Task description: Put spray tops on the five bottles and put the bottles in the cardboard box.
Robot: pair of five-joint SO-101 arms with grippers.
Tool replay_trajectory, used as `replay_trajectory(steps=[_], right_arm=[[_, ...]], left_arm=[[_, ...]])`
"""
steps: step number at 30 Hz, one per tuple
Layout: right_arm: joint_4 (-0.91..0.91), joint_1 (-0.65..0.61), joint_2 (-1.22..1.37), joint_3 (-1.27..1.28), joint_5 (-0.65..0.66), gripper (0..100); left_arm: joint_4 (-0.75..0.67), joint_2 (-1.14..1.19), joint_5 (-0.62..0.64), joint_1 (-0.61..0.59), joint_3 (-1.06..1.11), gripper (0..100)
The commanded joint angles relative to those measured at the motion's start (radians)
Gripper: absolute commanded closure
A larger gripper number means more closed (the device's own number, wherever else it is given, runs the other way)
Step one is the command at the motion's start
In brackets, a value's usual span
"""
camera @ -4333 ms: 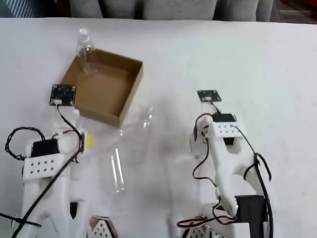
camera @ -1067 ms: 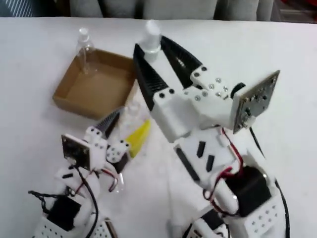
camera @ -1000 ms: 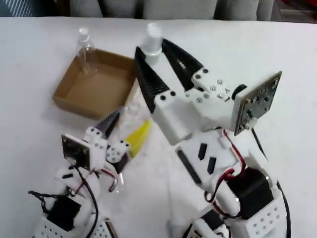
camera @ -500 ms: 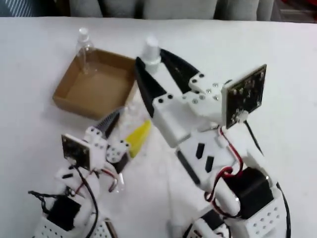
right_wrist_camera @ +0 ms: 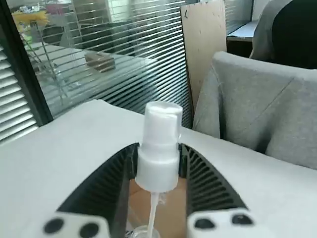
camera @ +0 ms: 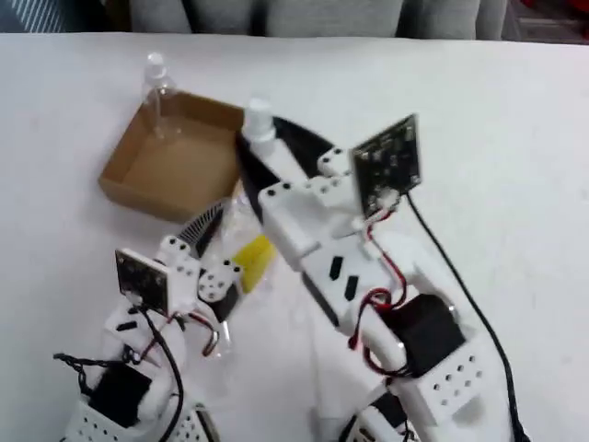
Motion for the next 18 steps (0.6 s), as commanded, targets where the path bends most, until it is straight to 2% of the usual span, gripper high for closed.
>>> replay_trajectory(steps=[1, 3, 9, 18], right_arm=[[-0.022, -0.031, -0.016, 0.031, 0.003, 98.0], [-0.004, -0.036, -0.022, 0.049, 0.003, 95.5], [0.113, -0.039, -0.099, 0.052, 0.003, 77.2], [0.143, -0.033, -0.183, 0.002, 0.003, 73.8]], left_arm=[[-0.032, -0.012, -0.012, 0.012, -0.011, 90], [-0.032, -0.012, -0.012, 0.012, -0.011, 90], [-0.032, -0.012, -0.012, 0.012, -0.009, 90], [-0.032, -0.012, -0.012, 0.012, -0.009, 90]])
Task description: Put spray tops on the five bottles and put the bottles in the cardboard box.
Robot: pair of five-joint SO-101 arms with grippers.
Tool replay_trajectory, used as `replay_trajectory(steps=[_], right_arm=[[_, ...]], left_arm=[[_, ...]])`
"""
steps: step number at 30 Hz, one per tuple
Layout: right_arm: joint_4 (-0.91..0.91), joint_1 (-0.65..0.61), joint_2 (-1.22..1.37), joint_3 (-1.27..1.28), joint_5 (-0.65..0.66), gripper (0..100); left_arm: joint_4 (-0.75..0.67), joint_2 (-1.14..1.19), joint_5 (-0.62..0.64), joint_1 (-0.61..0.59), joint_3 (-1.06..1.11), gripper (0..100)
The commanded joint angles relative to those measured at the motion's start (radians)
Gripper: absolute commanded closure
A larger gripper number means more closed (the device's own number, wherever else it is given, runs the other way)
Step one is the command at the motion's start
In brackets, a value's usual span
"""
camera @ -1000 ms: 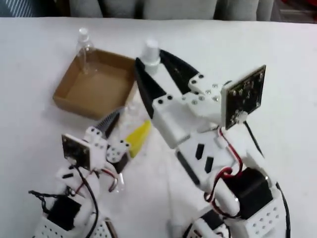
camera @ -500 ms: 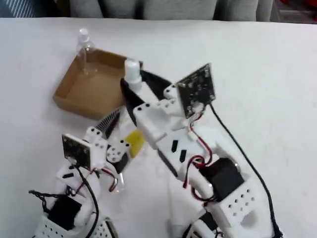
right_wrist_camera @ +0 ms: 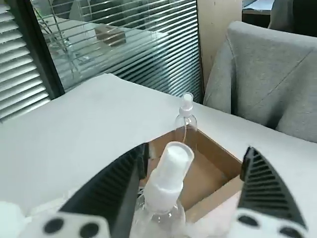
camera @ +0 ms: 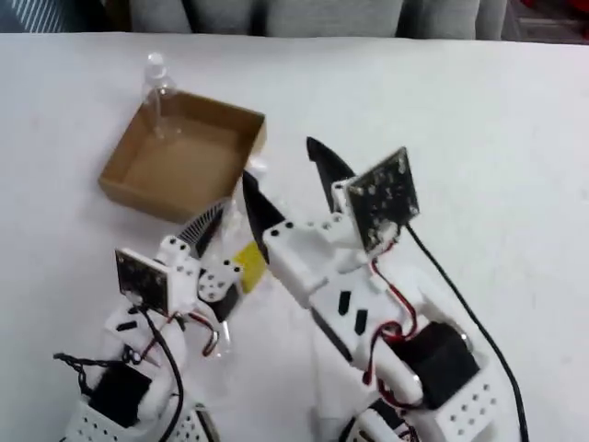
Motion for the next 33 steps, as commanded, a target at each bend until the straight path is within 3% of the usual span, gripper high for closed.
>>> replay_trajectory(steps=[1, 4, 7, 9, 15, 21, 28, 33], right_arm=[[0.019, 0.001, -0.030, -0.087, 0.003, 73.8], [0.096, 0.002, -0.015, -0.190, 0.005, 81.9], [0.128, 0.027, 0.044, -0.267, 0.005, 99.8], [0.134, 0.077, 0.104, -0.307, 0.005, 94.4], [0.136, 0.196, 0.331, -0.393, 0.003, 98.0], [0.137, 0.162, 0.441, -0.393, 0.003, 98.3], [0.257, 0.076, 0.412, -0.407, 0.003, 98.2], [0.272, 0.081, 0.374, -0.407, 0.003, 98.2]], left_arm=[[-0.032, -0.012, -0.012, 0.012, -0.009, 90], [-0.032, -0.012, -0.012, 0.012, -0.009, 90], [-0.032, -0.012, -0.012, 0.012, -0.009, 90], [-0.032, -0.012, -0.012, 0.012, -0.009, 90], [-0.032, -0.012, -0.012, 0.012, -0.009, 90], [-0.029, -0.012, -0.012, 0.012, -0.009, 90], [-0.031, -0.012, -0.012, 0.012, -0.008, 90], [-0.031, -0.012, -0.012, 0.012, -0.008, 90]])
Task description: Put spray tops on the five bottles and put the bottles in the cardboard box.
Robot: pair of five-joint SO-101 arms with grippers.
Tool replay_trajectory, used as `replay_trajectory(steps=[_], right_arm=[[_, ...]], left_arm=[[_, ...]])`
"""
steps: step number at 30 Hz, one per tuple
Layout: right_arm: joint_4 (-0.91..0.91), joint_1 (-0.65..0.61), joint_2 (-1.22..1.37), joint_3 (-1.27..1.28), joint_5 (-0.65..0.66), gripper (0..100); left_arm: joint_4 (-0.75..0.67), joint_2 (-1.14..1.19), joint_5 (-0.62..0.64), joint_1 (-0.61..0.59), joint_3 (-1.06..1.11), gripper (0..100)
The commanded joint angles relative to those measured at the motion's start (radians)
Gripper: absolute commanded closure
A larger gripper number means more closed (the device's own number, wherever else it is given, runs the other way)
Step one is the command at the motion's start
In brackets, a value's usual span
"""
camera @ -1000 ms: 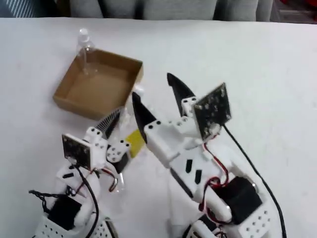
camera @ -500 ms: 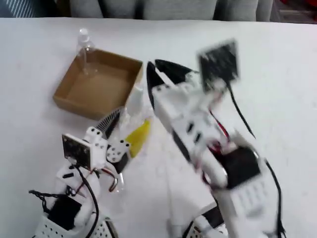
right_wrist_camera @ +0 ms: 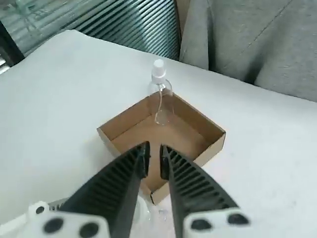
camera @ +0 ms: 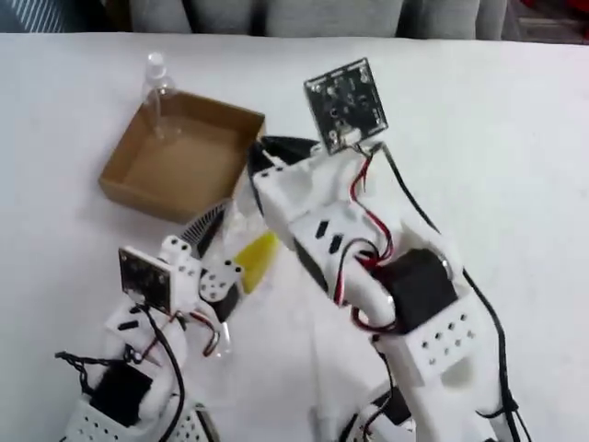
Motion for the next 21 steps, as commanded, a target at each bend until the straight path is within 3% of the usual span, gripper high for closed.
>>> replay_trajectory(steps=[1, 14, 21], right_arm=[[0.012, 0.007, -0.021, -0.028, 0.005, 98.2], [0.021, 0.214, -0.031, -0.032, 0.005, 98.2], [0.197, 0.239, -0.097, 0.127, 0.003, 98.2]], left_arm=[[-0.032, -0.013, -0.012, 0.010, -0.009, 90], [-0.032, -0.013, -0.012, 0.010, -0.009, 90], [-0.084, -0.013, -0.003, -0.042, -0.017, 90]])
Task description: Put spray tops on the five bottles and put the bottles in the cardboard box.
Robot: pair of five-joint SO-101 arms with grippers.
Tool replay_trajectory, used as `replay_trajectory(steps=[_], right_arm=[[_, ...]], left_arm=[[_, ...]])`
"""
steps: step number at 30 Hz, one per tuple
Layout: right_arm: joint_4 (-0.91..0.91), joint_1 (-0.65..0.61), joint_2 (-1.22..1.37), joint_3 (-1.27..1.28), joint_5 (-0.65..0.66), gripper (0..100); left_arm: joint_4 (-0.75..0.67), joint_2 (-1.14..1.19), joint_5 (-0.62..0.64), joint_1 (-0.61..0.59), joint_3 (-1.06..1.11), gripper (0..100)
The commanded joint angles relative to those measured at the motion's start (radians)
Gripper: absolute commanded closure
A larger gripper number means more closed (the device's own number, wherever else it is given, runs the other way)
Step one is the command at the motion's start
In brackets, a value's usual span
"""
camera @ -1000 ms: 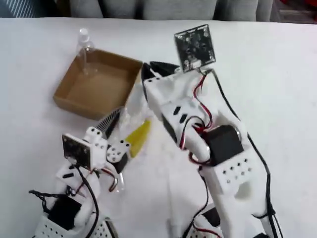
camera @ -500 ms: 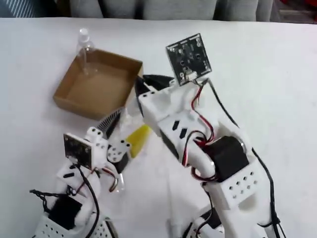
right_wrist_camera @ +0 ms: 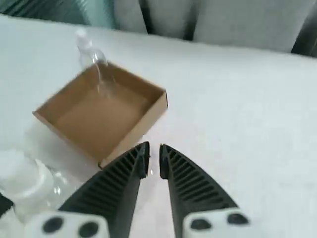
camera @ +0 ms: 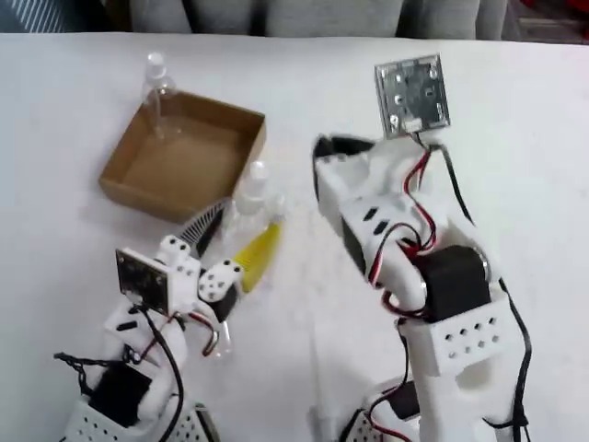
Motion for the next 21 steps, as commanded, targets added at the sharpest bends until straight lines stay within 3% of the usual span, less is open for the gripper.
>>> replay_trajectory(steps=[1, 7, 16, 21], right_arm=[[0.036, 0.007, -0.067, 0.110, 0.003, 98.2], [-0.104, -0.070, -0.222, 0.439, 0.014, 98.2], [-0.400, -0.282, -0.526, 0.833, 0.009, 98.2], [-0.641, -0.410, -0.638, 1.063, 0.005, 98.2]], left_arm=[[-0.109, -0.012, -0.002, -0.064, -0.017, 90], [-0.140, 0.022, 0.146, -0.147, -0.063, 90], [-0.213, 0.539, 0.160, -0.154, -0.281, 90], [-0.319, 0.641, 0.160, -0.168, -0.293, 90]])
